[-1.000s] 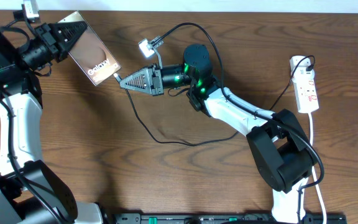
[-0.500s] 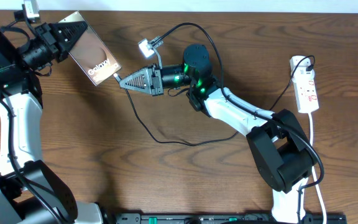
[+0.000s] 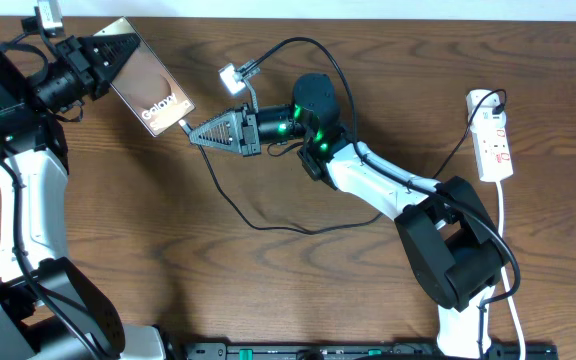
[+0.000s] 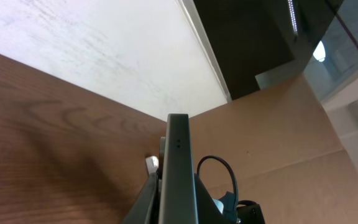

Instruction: Plug charger to phone and switch on socket

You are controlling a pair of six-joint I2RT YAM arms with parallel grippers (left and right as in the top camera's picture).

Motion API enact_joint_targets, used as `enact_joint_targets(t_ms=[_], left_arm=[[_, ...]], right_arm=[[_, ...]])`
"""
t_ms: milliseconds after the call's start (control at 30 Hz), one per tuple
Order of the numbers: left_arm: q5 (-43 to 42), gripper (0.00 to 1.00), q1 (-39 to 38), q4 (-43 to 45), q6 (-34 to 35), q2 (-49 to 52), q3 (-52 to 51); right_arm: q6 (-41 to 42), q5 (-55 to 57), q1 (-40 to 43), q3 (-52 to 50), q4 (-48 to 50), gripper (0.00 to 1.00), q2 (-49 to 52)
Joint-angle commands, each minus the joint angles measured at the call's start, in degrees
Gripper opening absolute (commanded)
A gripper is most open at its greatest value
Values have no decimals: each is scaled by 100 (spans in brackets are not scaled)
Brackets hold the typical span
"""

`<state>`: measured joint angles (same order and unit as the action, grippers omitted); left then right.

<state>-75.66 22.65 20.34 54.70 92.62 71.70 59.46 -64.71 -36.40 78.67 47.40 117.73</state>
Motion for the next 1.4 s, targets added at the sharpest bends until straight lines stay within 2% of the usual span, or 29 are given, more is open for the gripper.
enact_joint_targets(t_ms=[0,633,800,933,1133,1367], left_arm=[[-11,8,-28,31,92,-13,9],[-15,7,-37,31,114,-13,9],[-11,7,57,35,114,-13,9],[-15,7,219,33,140,-13,9],[-120,7,282,33,157,-13,9],[-125,7,282,33,157,-13,9]], right_arm=[[11,9,-79,83,17,1,-39],[9,66,-94,83,9,1,-39],[-31,-37,63,83,-363,1,-39],[-334,4,225,83,-1106,1,-39],[-1106,520,522,83,-2911,2,-39],[-2203,1952,970,83,-5399,2,-39]])
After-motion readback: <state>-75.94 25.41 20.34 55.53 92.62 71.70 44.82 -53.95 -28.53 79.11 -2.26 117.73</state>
